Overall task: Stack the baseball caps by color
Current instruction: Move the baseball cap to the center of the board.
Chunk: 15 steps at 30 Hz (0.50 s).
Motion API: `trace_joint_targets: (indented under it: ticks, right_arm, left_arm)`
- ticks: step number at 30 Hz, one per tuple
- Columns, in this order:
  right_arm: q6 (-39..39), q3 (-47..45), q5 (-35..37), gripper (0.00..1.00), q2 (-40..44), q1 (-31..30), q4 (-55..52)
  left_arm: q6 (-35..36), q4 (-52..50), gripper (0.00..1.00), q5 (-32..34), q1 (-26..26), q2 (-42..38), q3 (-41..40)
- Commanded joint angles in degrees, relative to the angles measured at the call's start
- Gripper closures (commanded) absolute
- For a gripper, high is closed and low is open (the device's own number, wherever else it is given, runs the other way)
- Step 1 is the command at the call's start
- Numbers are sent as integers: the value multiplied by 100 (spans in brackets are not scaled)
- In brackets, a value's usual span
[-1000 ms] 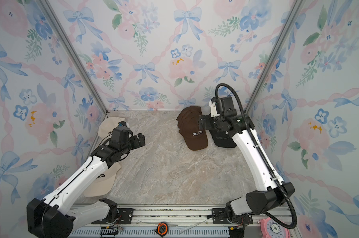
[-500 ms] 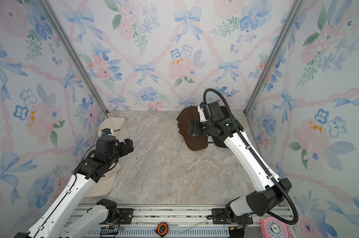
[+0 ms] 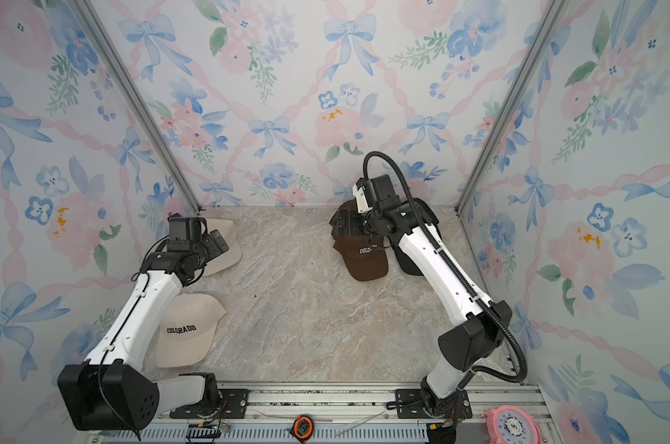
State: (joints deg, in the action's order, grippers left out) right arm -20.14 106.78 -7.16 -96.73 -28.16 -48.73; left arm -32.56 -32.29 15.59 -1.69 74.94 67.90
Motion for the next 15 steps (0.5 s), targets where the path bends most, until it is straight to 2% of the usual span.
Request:
trace_joint_targets:
  ticks: [1,9,15]
  right_arm:
    - [-1,162,-242,4,-230,46,171]
    - [-42,527,-665,4,-858,36,293]
    - [97,628,-760,4,-1192,95,297]
  left_arm:
    - [341,171,2,-117,-314,510,407]
    - [759,164,4,-413,-715,2254,1584]
    - [1083,141,5,-515,-841,3263,2402]
